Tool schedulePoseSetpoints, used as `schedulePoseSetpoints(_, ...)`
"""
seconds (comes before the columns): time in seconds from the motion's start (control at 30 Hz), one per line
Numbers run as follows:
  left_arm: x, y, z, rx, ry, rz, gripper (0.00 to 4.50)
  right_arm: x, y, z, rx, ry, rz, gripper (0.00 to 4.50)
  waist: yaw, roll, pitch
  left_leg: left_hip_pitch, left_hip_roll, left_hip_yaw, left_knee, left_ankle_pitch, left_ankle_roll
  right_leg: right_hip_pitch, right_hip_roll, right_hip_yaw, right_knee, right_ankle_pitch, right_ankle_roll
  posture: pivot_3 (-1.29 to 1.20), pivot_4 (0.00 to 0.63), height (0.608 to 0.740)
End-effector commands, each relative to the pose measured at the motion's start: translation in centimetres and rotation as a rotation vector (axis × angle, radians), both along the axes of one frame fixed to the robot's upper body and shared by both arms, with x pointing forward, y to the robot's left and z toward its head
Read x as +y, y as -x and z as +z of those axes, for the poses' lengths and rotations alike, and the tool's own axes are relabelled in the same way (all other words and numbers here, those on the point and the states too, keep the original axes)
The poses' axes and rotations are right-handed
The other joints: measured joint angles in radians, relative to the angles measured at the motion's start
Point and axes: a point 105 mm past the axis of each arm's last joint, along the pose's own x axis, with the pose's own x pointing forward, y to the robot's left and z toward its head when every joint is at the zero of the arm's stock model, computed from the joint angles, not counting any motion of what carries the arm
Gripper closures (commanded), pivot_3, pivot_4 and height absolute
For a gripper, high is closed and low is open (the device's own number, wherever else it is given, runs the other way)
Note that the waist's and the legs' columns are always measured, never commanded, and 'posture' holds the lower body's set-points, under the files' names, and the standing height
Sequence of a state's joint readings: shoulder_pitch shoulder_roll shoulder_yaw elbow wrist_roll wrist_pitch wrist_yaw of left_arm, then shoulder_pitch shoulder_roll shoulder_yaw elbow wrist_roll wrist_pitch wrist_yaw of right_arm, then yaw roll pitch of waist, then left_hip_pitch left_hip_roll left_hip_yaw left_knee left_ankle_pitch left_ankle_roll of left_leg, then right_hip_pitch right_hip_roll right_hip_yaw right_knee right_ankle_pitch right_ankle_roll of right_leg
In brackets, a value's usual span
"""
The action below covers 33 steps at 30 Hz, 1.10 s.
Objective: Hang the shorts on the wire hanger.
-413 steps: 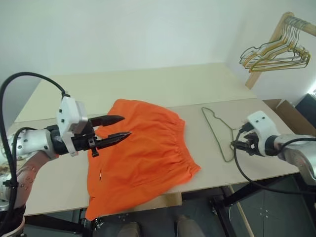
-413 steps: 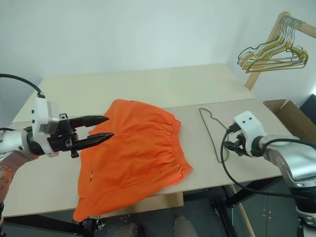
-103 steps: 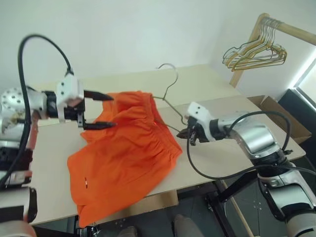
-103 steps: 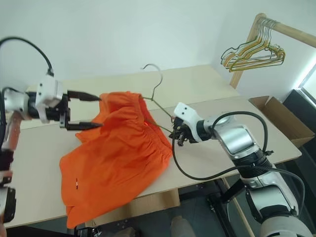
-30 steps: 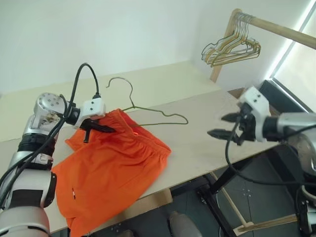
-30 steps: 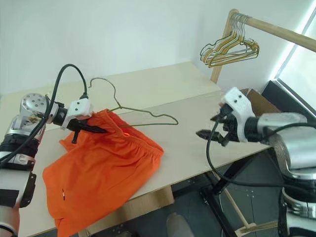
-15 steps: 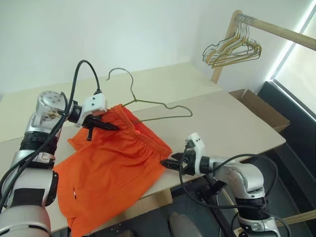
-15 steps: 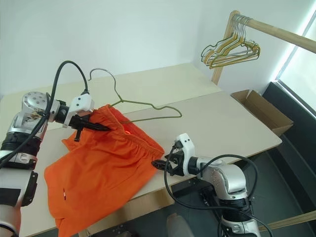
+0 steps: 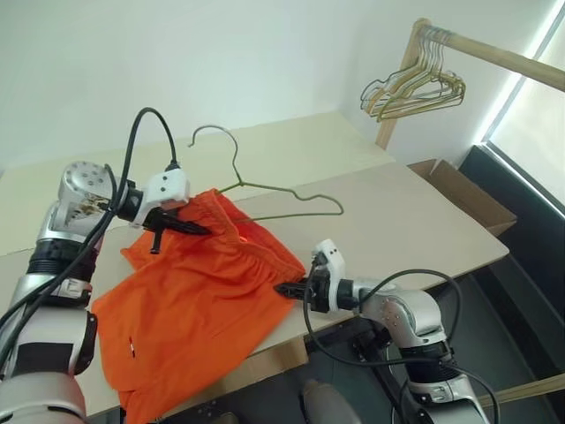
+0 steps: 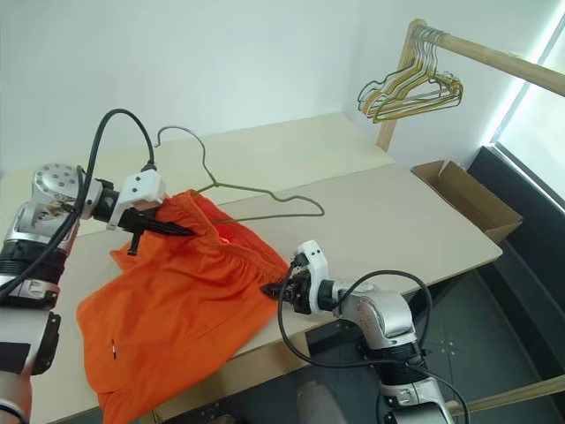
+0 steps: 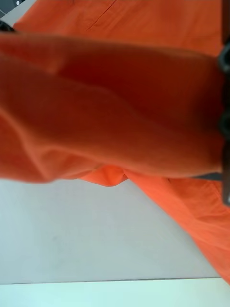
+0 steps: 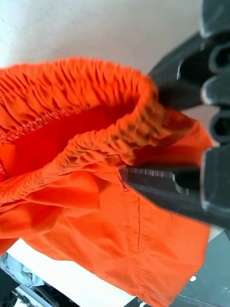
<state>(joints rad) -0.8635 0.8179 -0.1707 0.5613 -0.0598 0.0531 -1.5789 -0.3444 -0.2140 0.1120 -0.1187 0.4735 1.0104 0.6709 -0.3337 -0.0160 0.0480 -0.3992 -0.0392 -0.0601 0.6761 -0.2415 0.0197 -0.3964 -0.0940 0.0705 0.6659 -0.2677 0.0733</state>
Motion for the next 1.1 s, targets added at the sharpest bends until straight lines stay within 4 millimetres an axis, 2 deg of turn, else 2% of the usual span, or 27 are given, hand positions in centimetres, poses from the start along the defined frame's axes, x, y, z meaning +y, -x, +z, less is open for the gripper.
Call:
schedulePoseSetpoints(0.03,0.2,0.0,1.7,-0.064,0.035,0.014,4.5,-0.5,-0.8,2.3,-0.106,-0.047,-0.013,3.91,0.004,0.0,0.0,0.0,0.0,0.0,0.0,0.0,0.0,0.0,0.0,0.0,0.0,0.0,0.0,-0.24,0.002,0.74)
schedulePoseSetpoints(0.1,0.3,0.2,1.4,-0.056,0.036,0.015,4.5,-1.2,-1.3,2.9,-0.132,-0.052,-0.033,4.49,0.005,0.0,0.0,0.0,0.0,0.0,0.0,0.0,0.0,0.0,0.0,0.0,0.0,0.0,0.0,-0.25,0.003,0.74)
schedulePoseSetpoints(0.17,0.5,0.3,1.3,-0.05,0.036,0.017,4.5,-1.8,-1.6,3.5,-0.147,-0.055,-0.042,4.49,0.006,0.0,0.0,0.0,0.0,0.0,0.0,0.0,0.0,0.0,0.0,0.0,0.0,0.0,0.0,-0.25,0.005,0.74)
schedulePoseSetpoints(0.4,2.3,1.7,0.4,-0.004,0.027,0.013,4.5,-6.7,-2.1,4.7,-0.125,0.026,-0.015,4.49,0.005,0.0,0.0,0.0,0.0,0.0,0.0,0.0,0.0,0.0,0.0,0.0,-0.001,0.0,0.0,-0.26,0.006,0.74)
schedulePoseSetpoints(0.63,4.1,2.9,-1.4,-0.008,-0.066,-0.005,4.5,-10.7,-2.5,6.2,-0.108,0.119,0.035,4.49,0.012,0.0,0.0,0.001,0.0,0.0,0.0,0.0,0.0,0.002,-0.001,-0.001,-0.003,0.0,0.0,-0.25,0.006,0.74)
schedulePoseSetpoints(0.8,4.7,3.0,-2.4,-0.026,-0.134,-0.003,4.5,-11.8,-3.2,6.6,-0.114,0.149,0.035,4.49,0.018,0.0,0.0,0.0,0.0,0.0,0.0,0.0,0.0,0.002,-0.001,-0.001,-0.003,0.0,0.0,-0.24,0.006,0.74)
schedulePoseSetpoints(1.0,5.4,1.6,-3.4,-0.063,-0.192,0.112,4.5,-11.7,-2.8,7.5,-0.153,0.158,0.084,4.49,0.019,0.0,0.0,0.0,0.0,0.0,0.0,0.0,0.0,0.002,-0.002,-0.001,-0.002,0.0,0.0,-0.25,0.004,0.74)
schedulePoseSetpoints(1.1,5.7,1.5,-4.3,-0.057,-0.24,0.126,4.5,-11.6,-2.8,8.0,-0.195,0.171,0.107,4.49,0.019,0.0,0.0,0.0,0.0,0.0,0.0,0.0,0.0,0.002,-0.002,-0.001,-0.002,0.0,0.0,-0.25,0.004,0.74)
